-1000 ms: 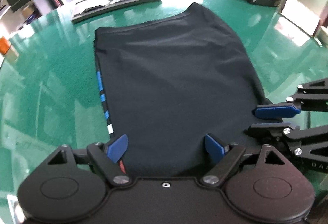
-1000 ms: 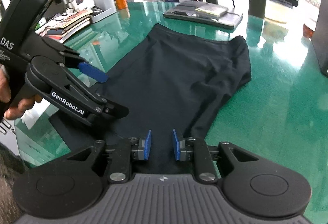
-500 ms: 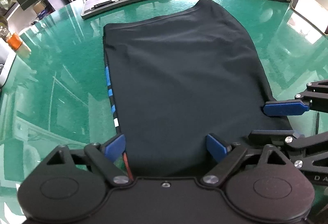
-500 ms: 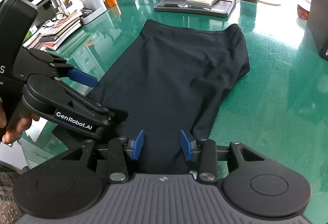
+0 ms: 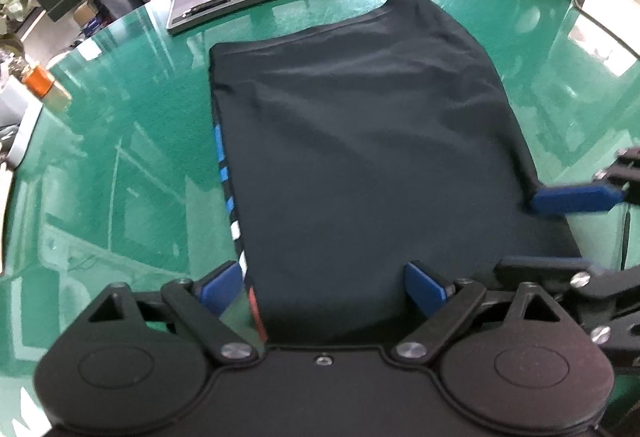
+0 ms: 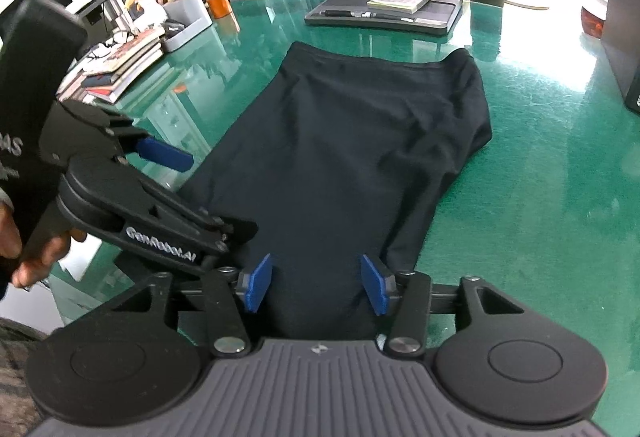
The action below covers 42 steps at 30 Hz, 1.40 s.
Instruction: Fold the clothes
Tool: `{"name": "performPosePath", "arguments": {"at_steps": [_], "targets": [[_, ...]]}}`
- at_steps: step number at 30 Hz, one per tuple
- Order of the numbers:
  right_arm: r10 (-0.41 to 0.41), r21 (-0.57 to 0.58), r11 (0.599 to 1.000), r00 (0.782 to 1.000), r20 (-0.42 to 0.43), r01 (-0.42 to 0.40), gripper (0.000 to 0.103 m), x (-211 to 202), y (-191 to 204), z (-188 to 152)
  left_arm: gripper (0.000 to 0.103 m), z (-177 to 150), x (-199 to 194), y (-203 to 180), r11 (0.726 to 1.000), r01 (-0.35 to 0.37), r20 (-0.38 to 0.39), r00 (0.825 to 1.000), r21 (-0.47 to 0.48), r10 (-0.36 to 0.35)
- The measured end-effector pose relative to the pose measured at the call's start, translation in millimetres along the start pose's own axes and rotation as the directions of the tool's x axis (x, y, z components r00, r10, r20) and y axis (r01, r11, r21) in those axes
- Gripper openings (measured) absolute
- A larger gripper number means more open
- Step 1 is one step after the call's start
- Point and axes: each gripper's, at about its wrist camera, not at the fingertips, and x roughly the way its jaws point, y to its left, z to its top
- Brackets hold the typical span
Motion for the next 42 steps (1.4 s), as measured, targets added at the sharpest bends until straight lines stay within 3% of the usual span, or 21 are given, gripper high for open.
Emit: {"name": "performPosePath", "arguments": {"at_steps": [2,3,5,7,11,14,17,21,26,30,34,42], "targets": [[-0.052,0.026,0.998,0.998,-0.022,0.052,0.073,-12.8,2.2,2.9,0.092,-4.9,-19.1,5.4,0.999,0.003,0.01,1.0,-0.049,-0.003],[-0.075,0.041,0.996,0.997,-0.03,0.076,0.077,-20.7,3.2,3.9,0.103,-7.0,-27.4,8.6,0.997,0.005,0.005,1.0,-0.079,-0.004],[-0.127,0.073,0.989,0.991,-0.046,0.13,0.093,-36.9,5.8,4.2,0.103,-10.5,-39.7,14.5,0.991,0.008,-0.029,0.999,-0.134,-0.013],[-0.164,0.097,0.98,0.981,-0.099,0.173,0.103,-45.5,8.8,4.2,0.103,-14.0,-49.6,19.6,0.983,0.015,-0.06,0.998,-0.185,-0.026],[-0.193,0.12,0.968,0.962,-0.192,0.218,0.103,-57.1,17.8,2.1,0.103,-20.8,-70.3,19.7,0.977,0.004,-0.064,0.998,-0.214,-0.018],[-0.222,0.089,0.967,0.96,-0.173,0.24,0.103,-65.6,30.4,0.7,0.103,-25.6,-87.4,18.3,0.976,0.018,-0.021,1.0,-0.216,-0.023],[-0.266,0.055,0.959,0.952,-0.15,0.277,0.103,-69.5,36.6,0.7,0.103,-27.2,-92.0,15.8,0.976,0.0,-0.038,0.999,-0.216,-0.008],[-0.257,0.076,0.96,0.956,-0.14,0.269,0.103,-76.5,38.6,3.2,0.102,-30.8,-97.0,20.6,0.962,0.026,-0.051,0.998,-0.271,-0.041],[-0.268,0.088,0.957,0.959,-0.096,0.277,0.103,-88.9,42.5,10.0,0.102,-34.5,-117.0,23.2,0.96,0.009,0.007,1.0,-0.28,-0.007],[-0.264,0.079,0.959,0.96,-0.092,0.272,0.103,-90.5,46.4,9.9,0.102,-36.9,-121.3,22.8,0.962,-0.004,0.001,1.0,-0.275,0.004],[-0.274,0.052,0.959,0.957,-0.09,0.279,0.103,-92.7,52.4,8.5,0.102,-42.0,-121.2,24.3,0.961,0.006,-0.03,0.999,-0.276,-0.015],[-0.316,-0.029,0.949,0.946,-0.066,0.315,0.103,-105.5,73.8,0.1,0.102,-46.9,-136.7,20.3,0.965,0.001,-0.006,1.0,-0.261,-0.003]]}}
